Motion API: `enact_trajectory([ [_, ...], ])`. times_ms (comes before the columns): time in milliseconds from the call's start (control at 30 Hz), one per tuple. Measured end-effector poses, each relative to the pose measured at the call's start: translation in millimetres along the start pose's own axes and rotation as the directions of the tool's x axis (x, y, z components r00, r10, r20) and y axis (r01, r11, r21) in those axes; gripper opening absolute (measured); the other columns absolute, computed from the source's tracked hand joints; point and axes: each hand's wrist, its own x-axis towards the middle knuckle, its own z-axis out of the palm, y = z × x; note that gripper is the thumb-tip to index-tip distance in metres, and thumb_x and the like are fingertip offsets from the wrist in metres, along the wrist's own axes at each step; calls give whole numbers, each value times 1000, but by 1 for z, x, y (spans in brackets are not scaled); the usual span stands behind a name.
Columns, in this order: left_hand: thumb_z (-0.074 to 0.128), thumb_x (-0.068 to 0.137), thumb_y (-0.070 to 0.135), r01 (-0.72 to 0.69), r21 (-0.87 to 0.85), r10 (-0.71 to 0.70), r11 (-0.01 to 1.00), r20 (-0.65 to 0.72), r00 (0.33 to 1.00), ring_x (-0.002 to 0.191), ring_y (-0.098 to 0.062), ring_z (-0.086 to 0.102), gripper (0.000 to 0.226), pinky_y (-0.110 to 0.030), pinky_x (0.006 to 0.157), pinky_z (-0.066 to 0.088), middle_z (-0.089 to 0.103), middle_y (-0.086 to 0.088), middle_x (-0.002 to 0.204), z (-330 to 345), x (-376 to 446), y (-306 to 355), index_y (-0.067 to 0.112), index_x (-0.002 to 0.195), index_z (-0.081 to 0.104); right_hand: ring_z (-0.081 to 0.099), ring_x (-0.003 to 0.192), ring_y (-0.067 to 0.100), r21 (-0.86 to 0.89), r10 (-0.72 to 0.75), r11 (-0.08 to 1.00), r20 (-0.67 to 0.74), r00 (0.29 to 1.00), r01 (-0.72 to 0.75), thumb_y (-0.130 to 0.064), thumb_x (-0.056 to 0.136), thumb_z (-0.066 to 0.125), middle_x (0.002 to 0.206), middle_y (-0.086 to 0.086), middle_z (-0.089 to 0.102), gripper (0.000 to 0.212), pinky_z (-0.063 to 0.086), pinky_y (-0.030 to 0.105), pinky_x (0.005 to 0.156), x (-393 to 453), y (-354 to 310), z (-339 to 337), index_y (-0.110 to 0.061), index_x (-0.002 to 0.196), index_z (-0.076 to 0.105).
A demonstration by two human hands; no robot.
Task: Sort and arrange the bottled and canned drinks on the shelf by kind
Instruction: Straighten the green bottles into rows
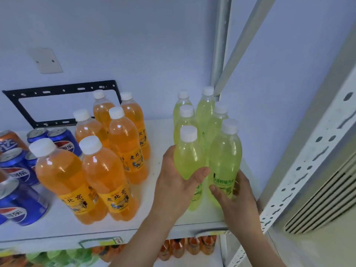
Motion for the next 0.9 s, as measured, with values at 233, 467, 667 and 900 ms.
enact_trajectory([
  [233, 88, 55, 55, 30, -152, -19, 988, 72, 997, 99, 2, 66, 75, -25, 77, 58, 66, 28, 107, 2, 11, -34, 51, 116, 45, 52, 83, -23, -107, 21, 994, 105, 994, -10, -39, 83, 73, 98, -27, 61, 48, 38, 2, 60, 3, 20, -1, -38, 122, 46],
  [467, 89, 53, 60, 38, -165, -8, 986, 176, 984, 120, -25, 61, 95, -56, 97, 50, 64, 0, 127, -12, 20, -40, 36, 134, 46, 49, 87, -23, -131, 3, 991, 151, 989, 17, -41, 86, 69, 105, -27, 58, 52, 37, 0, 64, 2, 28, -3, -37, 130, 41],
  [667, 83, 50, 71, 41, -146, -13, 988, 185, 983, 114, -10, 62, 88, -38, 93, 54, 64, 10, 123, -12, 20, -44, 46, 125, 44, 51, 90, -24, -144, 18, 990, 155, 988, 4, -43, 85, 69, 105, -29, 60, 49, 39, 1, 65, 0, 26, -3, -43, 126, 42],
  [900, 77, 71, 56, 27, -41, -17, 999, 225, 974, 119, -1, 56, 81, -21, 95, 46, 58, 20, 127, -23, 4, -37, 34, 139, 38, 43, 134, 12, -155, 72, 986, 81, 994, -59, -73, 70, 65, 147, -10, 44, 99, 41, 40, 107, -12, 19, 0, -33, 150, 23],
])
